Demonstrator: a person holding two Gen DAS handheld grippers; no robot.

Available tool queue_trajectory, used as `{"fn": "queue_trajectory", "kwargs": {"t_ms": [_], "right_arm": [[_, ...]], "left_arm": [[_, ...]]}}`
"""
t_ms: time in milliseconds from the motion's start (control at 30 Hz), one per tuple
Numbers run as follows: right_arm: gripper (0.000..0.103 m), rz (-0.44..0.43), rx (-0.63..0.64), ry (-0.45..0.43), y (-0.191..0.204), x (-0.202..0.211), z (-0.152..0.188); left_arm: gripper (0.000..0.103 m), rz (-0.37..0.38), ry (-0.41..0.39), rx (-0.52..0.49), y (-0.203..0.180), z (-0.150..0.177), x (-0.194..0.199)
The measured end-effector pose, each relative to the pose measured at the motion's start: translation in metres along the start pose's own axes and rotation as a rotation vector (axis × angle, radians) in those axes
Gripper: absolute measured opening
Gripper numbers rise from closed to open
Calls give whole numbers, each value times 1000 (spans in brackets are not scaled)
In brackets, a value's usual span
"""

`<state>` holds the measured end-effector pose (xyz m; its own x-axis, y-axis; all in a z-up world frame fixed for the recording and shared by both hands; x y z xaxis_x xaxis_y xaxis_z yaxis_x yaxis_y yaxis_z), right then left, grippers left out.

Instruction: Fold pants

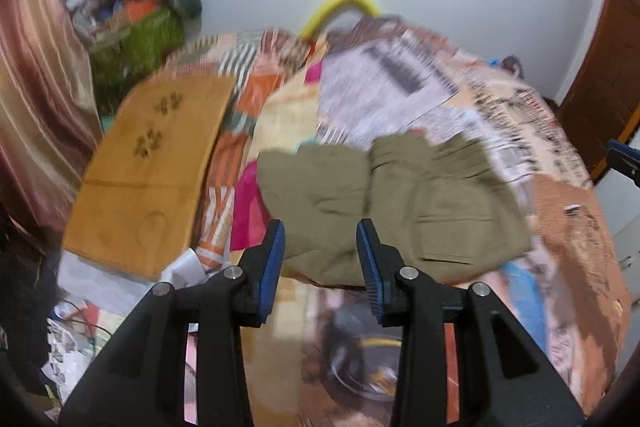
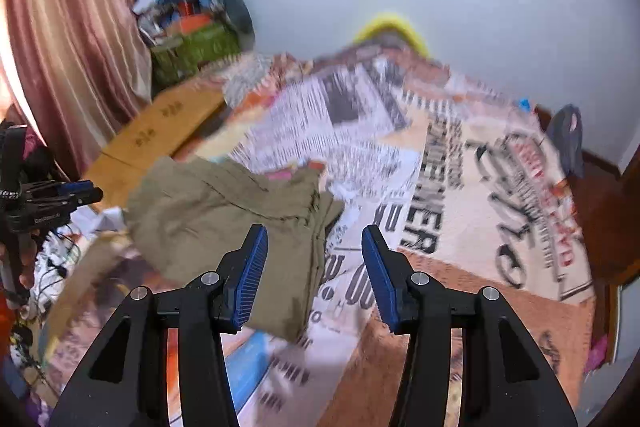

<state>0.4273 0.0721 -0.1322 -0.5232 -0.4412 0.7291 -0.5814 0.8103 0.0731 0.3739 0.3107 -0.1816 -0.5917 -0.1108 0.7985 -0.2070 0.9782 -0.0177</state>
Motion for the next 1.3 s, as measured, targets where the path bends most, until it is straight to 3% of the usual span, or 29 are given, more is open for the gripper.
{"fn": "queue_trajectory", "kwargs": {"t_ms": [233, 300, 467, 633, 700, 767, 1033, 1167, 1300], "right_arm": [[45, -30, 37, -193, 45, 123, -6], [45, -59, 34, -245, 59, 155, -2], [45, -87, 33, -366, 84, 218, 17], [45, -90, 41, -480, 101, 264, 37], [47, -86, 45, -528, 108, 280, 45], [59, -87, 45, -573, 114, 295, 53], [83, -60, 42, -658, 125, 318, 68], [101, -26, 5, -685, 121, 320, 73], [103, -4, -8, -685, 120, 322, 79]], "left_arm": [[39, 29, -239, -60, -55, 0, 146], [44, 46, -310, -63, -70, 4, 187], [54, 63, -504, -75, -104, 29, 288], [60, 17, -654, -69, -123, 61, 354], [66, 1, -707, -66, -130, 75, 371], [72, 3, -739, -60, -135, 89, 383], [100, 36, -764, -39, -148, 122, 397], [103, 35, -768, -21, -147, 131, 399], [103, 47, -757, -17, -144, 135, 393]]}}
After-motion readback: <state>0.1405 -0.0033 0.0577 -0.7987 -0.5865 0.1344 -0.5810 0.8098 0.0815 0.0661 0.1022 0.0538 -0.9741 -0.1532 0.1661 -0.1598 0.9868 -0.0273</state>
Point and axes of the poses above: each gripper's, at about its wrist camera, not at the fingertips, and x roughly against the way its jaws point, y to its left, z to its underside, the point moved 10 cm from there along -x, roughly the way its jaws point, and after that the axes turned 4 degrees about y, right-handed, at the moved point
